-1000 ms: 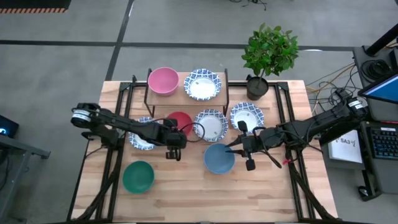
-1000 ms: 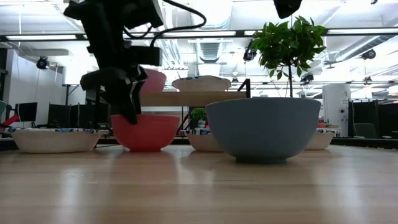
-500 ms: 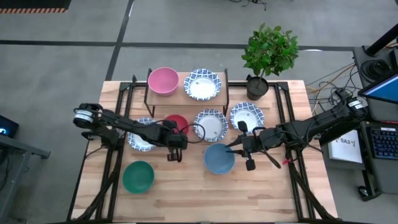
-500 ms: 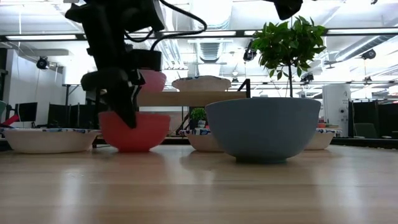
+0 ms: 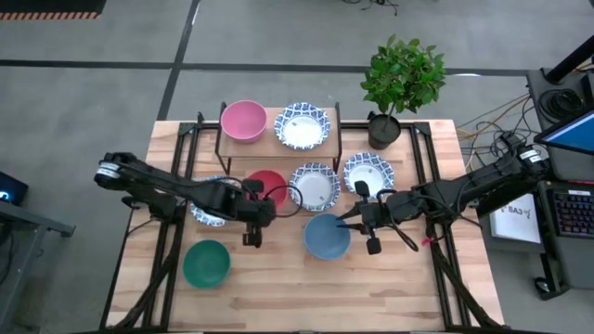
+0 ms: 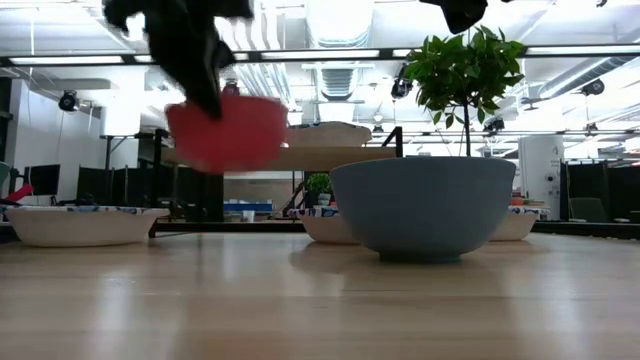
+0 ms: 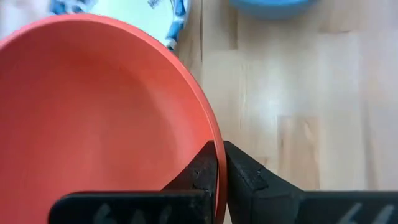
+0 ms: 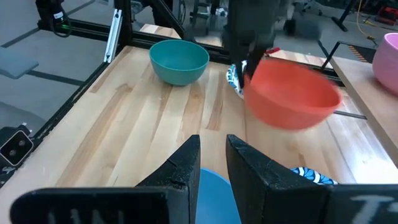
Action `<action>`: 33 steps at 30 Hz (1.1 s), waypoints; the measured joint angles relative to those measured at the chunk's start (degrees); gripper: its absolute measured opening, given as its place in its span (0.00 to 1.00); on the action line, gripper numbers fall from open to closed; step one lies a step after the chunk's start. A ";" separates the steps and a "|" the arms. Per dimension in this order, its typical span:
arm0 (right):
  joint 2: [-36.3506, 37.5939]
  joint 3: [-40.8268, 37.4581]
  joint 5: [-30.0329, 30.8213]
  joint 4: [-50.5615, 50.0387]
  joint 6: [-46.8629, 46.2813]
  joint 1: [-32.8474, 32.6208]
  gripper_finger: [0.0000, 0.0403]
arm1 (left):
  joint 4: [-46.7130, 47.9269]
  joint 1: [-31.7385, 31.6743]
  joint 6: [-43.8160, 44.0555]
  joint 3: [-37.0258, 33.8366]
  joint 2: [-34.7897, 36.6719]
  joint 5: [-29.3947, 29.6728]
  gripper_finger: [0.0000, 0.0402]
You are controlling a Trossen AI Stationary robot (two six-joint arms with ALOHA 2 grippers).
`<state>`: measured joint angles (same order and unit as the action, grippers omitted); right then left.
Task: Place and stack bowls onto a shelf
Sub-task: Stack the orange bowl on the pink bowl on the shelf
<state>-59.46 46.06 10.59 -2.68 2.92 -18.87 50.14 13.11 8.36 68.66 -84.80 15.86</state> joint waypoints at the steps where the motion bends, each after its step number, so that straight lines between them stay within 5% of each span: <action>1: 0.00 -0.08 0.00 0.02 0.02 0.00 0.17 | 2.99 0.13 -0.83 2.77 0.38 0.04 0.00; 9: 0.00 -0.29 0.01 0.01 0.05 0.02 0.16 | 22.01 -2.03 -11.57 23.05 2.88 10.05 0.00; 16: 0.00 -0.33 0.02 0.00 0.07 0.02 0.16 | 26.41 -12.08 -19.56 32.15 4.07 11.36 0.00; 33: 0.00 -0.35 0.04 0.00 0.06 0.02 0.16 | 21.28 -43.46 -33.92 31.37 1.96 -10.32 0.00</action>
<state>-59.46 45.71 10.63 -2.68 2.98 -18.85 71.42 -30.35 -25.56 100.03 -82.84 5.54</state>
